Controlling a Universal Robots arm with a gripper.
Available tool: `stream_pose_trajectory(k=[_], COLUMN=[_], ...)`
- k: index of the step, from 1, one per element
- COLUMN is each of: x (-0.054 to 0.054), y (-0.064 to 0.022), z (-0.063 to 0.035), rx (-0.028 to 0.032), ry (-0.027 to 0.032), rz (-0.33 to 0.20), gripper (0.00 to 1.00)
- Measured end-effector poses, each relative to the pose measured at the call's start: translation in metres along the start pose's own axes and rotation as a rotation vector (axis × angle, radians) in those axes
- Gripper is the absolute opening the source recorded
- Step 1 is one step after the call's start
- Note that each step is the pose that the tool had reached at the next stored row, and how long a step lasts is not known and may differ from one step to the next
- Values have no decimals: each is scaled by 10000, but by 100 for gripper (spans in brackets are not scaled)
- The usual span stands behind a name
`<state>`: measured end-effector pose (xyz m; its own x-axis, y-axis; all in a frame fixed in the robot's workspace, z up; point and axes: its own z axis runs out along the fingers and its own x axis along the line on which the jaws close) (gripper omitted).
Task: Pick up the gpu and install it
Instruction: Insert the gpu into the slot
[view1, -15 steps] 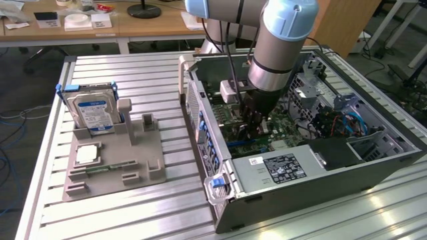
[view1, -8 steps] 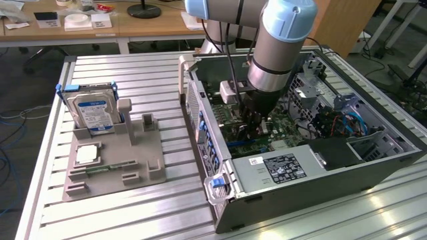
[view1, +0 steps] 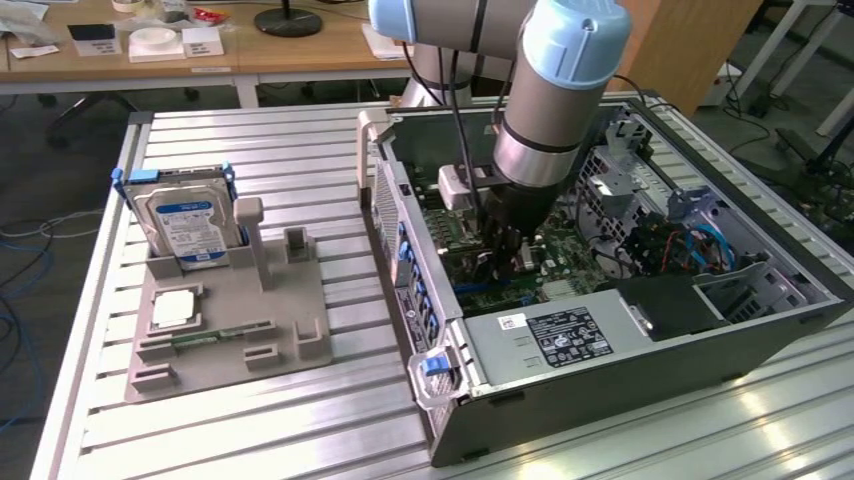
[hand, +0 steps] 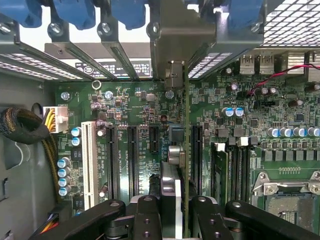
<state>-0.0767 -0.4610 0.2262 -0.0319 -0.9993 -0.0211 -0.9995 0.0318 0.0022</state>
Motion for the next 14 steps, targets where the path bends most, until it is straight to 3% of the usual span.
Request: stream_pose_trajectory(k=[14], x=[-2], y=[1], z=[-2], rx=[1], ry=[16], rz=[2], gripper=[28])
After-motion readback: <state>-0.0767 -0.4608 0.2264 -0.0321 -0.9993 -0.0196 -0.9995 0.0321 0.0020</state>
